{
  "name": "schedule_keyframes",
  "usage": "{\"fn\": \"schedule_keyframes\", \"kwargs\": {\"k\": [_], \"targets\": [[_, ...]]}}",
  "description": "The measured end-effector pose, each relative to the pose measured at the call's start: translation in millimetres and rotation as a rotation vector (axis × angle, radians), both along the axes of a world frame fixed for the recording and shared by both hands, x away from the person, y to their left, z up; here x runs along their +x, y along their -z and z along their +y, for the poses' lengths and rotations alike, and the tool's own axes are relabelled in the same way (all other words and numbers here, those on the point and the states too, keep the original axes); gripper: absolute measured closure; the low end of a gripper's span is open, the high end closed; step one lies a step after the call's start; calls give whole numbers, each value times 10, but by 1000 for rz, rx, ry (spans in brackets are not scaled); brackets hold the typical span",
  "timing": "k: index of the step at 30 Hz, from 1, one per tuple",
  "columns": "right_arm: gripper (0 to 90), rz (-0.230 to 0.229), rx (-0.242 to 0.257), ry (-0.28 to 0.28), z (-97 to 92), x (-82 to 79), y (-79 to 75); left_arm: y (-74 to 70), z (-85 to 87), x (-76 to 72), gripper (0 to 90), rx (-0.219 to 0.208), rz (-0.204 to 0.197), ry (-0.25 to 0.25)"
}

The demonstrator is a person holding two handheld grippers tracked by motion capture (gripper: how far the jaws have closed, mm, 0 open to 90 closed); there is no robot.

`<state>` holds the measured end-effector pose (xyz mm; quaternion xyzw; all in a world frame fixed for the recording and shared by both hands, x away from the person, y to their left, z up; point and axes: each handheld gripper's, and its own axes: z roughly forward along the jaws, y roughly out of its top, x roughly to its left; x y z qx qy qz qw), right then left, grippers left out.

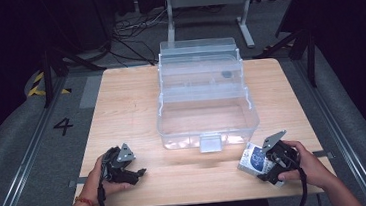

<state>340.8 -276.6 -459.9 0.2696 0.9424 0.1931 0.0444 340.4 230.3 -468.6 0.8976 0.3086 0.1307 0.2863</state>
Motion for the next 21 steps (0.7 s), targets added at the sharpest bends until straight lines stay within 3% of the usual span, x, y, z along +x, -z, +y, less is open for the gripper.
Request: {"fn": "schedule_keyframes", "kwargs": {"k": [4, 6, 13, 21], "targets": [[47, 2, 4, 3, -5, 3, 1, 113, 105, -33, 178, -121, -1, -16], [48, 2, 9, 6, -9, 3, 1, 139, 128, -56, 175, -142, -20, -16], [50, -20, 34, -18, -50, -20, -75, 139, 125, -57, 161, -139, -20, -25], [50, -87, 78, -31, -129, -60, -358, 136, 127, -54, 160, -133, -21, -24]]}}
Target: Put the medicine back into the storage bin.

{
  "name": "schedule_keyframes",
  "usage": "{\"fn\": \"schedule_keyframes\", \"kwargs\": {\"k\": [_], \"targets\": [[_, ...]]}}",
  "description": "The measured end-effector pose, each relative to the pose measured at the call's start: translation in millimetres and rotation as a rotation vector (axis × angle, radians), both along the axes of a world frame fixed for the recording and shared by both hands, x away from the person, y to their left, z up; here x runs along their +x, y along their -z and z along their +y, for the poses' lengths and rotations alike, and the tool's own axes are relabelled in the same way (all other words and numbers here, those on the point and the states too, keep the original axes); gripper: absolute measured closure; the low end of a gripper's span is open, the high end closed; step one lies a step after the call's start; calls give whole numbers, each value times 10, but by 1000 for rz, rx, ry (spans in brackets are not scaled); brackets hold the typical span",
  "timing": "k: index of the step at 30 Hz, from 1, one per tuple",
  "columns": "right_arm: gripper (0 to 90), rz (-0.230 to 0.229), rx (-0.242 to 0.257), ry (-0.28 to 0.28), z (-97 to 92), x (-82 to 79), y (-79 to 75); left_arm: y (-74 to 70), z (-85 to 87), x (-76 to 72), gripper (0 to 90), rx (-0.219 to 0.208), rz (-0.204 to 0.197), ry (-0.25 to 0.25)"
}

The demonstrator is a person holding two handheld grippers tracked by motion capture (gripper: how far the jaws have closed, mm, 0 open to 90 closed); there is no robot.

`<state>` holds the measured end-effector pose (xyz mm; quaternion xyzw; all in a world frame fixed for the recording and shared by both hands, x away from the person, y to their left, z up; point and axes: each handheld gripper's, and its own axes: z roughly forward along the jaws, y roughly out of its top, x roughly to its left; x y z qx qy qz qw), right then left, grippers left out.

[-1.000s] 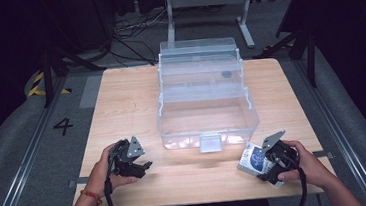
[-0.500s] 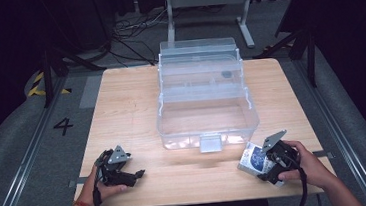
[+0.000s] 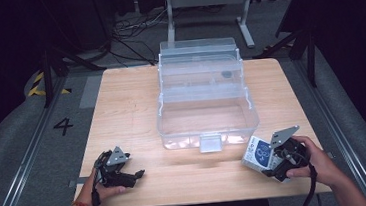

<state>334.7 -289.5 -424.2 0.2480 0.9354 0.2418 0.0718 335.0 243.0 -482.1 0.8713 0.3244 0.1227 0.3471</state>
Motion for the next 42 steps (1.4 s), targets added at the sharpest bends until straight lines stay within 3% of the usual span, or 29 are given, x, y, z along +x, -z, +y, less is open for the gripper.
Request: {"fn": "schedule_keyframes", "kwargs": {"k": [7, 14, 24, 33, 42], "targets": [[50, -60, 7, -10, -93, 5, -315, 0, 0, 2, 158, 1, -2, 2], [50, -76, 12, -39, -125, -30, -465, 0, -4, -4, 159, 0, 4, -4], [50, -133, -2, -55, -136, -56, -749, 3, -4, -2, 158, -4, 3, -3], [50, -172, -62, -114, 35, 62, -1020, 1, -2, 2, 159, 0, -2, 1], [50, -187, -96, -149, 226, 299, -1207, 1, -2, 2, 159, -1, -2, 1]]}}
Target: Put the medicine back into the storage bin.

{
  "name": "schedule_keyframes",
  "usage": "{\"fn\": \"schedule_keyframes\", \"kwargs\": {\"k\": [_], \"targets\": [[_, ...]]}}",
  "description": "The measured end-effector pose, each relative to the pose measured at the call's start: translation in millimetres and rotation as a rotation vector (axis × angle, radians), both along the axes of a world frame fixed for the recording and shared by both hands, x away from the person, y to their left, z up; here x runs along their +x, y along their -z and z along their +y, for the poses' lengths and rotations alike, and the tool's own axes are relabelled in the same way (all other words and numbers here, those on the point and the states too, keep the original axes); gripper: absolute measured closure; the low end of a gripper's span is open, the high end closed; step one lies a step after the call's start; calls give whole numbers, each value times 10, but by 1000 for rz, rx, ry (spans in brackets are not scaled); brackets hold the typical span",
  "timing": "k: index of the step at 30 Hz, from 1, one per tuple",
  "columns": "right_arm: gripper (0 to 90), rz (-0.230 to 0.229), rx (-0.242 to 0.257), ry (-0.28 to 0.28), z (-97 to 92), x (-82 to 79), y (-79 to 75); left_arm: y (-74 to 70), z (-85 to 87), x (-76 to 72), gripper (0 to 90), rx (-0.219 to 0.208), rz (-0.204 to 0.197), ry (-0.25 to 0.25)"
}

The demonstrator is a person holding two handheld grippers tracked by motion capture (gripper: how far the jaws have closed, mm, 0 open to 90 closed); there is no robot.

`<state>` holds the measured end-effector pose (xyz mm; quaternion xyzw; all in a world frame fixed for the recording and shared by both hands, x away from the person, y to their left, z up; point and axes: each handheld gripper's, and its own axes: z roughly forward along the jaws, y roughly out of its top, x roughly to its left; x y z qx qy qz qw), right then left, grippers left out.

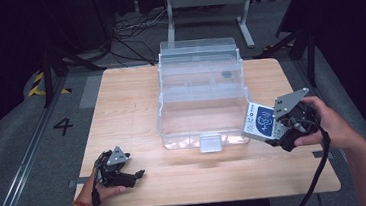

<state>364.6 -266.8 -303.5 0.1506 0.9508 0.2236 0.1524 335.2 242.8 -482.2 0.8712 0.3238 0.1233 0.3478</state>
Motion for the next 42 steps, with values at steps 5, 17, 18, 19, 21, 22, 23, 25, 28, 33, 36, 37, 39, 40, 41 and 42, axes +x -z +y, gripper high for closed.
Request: {"fn": "schedule_keyframes", "kwargs": {"k": [5, 17, 18, 19, 21, 22, 23, 25, 28, 33, 36, 37, 39, 40, 41, 42], "targets": [[50, 3, -5, -29, 97, 110, -56, -1, 1, 1, 158, 1, 1, 1], [50, 25, -96, -99, 410, 452, -37, 0, 1, 2, 158, -1, 2, 2], [50, 31, -113, -111, 445, 483, -41, 0, 1, 2, 159, -1, 2, 2], [50, 31, -113, -111, 445, 483, -41, 1, 0, 1, 159, -2, 3, 1], [49, 29, -141, -128, 498, 542, -52, 1, 0, 2, 159, -1, 2, 1], [49, 28, -150, -136, 528, 581, -57, -1, 2, 2, 159, 1, 1, 3], [49, 27, -156, -135, 550, 608, -58, 1, 0, 2, 159, -2, 2, 2], [49, 31, -167, -144, 593, 669, -55, -1, 2, 2, 159, 1, 2, 3], [49, 35, -201, -151, 658, 750, -42, -1, 4, 5, 159, 2, 0, 7], [49, 37, -228, -146, 766, 878, 19, -1, 4, 5, 159, 2, 0, 7], [49, 44, -232, -164, 812, 936, 63, 0, 4, 5, 159, 0, -1, 8], [49, 43, -232, -166, 823, 950, 73, 0, 4, 5, 159, 0, -1, 8], [49, 37, -230, -177, 854, 990, 104, 0, 5, 5, 159, 0, -1, 9], [49, 35, -234, -170, 874, 1002, 118, 0, 5, 6, 159, 0, -1, 9], [49, 28, -241, -175, 890, 1024, 132, 1, 5, 5, 159, 0, -1, 9], [49, 44, -233, -177, 911, 1041, 151, 0, 5, 5, 159, 0, -1, 9]]}}
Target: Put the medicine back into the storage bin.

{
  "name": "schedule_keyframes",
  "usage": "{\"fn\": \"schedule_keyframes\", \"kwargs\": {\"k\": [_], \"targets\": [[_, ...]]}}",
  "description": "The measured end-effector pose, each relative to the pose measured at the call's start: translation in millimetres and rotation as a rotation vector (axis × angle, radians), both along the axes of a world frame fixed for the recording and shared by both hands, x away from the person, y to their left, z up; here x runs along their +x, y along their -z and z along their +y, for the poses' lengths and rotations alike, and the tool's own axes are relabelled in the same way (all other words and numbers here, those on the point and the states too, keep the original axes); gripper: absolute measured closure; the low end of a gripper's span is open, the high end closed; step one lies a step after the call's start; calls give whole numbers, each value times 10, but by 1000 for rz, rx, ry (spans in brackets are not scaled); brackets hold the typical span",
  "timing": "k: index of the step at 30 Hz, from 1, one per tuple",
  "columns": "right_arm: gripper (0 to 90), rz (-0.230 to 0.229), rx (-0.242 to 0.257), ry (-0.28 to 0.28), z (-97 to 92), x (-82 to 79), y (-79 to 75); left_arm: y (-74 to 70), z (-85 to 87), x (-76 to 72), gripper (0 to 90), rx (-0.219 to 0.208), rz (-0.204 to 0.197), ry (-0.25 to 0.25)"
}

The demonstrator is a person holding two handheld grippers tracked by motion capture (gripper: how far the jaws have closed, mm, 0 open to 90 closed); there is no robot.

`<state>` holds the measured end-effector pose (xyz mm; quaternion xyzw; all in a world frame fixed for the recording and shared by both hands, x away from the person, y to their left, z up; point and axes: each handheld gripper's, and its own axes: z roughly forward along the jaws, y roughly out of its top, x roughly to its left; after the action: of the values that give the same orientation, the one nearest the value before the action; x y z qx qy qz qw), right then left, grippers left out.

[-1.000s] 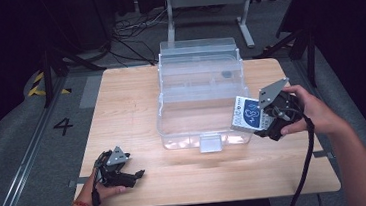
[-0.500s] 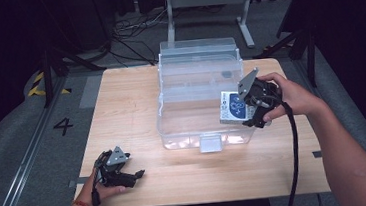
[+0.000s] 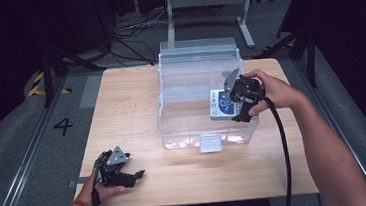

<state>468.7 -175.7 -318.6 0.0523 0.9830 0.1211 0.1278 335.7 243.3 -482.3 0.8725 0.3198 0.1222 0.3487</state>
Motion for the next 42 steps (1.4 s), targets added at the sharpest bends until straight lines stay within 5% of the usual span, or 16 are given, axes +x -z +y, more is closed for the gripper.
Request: {"fn": "schedule_keyframes", "kwargs": {"k": [18, 42], "targets": [[49, 51, -8, -54, 134, 198, 286, 4, -3, -13, 160, -7, 9, 3], [48, 80, -55, -72, -58, 191, 566, 4, -3, -13, 160, -7, 9, 3]]}}
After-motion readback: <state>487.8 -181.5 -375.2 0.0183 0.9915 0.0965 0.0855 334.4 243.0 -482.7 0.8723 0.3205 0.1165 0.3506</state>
